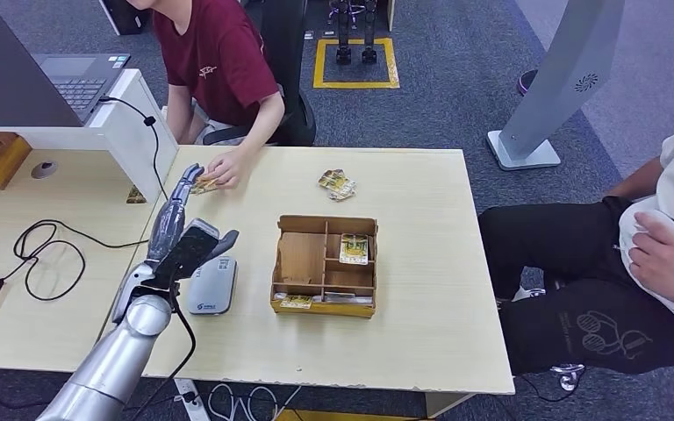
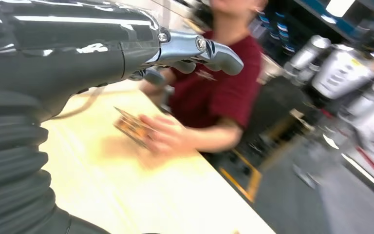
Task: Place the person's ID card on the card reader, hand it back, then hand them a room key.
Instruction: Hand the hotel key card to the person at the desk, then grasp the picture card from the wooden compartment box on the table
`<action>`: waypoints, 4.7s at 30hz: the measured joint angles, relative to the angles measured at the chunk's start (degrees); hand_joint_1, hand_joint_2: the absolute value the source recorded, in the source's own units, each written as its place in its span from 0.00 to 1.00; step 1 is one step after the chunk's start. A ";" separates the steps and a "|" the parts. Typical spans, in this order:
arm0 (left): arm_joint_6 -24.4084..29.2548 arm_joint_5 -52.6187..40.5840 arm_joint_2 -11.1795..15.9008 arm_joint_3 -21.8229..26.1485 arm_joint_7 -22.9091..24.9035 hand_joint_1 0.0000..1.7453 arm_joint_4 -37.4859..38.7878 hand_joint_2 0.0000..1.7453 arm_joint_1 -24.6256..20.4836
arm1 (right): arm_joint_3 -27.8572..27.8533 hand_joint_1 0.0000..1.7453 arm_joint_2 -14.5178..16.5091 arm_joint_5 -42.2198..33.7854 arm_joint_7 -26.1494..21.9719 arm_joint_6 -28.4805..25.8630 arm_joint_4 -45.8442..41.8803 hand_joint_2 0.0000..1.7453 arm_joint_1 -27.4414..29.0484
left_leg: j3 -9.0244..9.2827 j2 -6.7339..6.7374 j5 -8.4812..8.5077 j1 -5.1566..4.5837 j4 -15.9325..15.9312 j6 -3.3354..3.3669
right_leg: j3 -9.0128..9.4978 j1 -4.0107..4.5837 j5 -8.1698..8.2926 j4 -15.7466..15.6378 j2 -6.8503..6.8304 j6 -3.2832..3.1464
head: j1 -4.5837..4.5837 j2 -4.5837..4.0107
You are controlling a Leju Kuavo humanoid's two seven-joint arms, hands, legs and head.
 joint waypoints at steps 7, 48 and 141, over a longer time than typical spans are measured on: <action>-2.09 -7.03 5.41 -6.25 -5.48 0.00 -16.58 1.00 10.96 | -0.14 0.00 0.00 -1.19 -0.14 -1.61 1.38 1.00 0.04 | -0.05 0.08 -0.06 0.00 -0.01 -0.01 | -0.09 0.00 -0.03 0.00 0.07 0.01 | 0.01 0.00; 20.70 -42.19 4.39 -23.75 12.14 0.00 -10.72 1.00 16.66 | 3.33 0.00 -0.81 -5.86 0.39 -4.82 5.69 1.00 -0.51 | -0.04 0.05 -0.06 0.00 0.00 0.00 | -0.07 0.00 0.00 0.00 0.03 0.01 | -0.01 0.00; 11.35 -23.29 -0.39 -20.43 10.84 1.00 -15.89 1.00 6.64 | 7.21 0.00 -0.41 -11.11 1.03 -5.01 6.20 1.00 -1.35 | -0.06 0.02 -0.02 0.01 0.00 -0.01 | -0.07 0.00 0.00 0.01 -0.01 0.01 | -0.01 0.00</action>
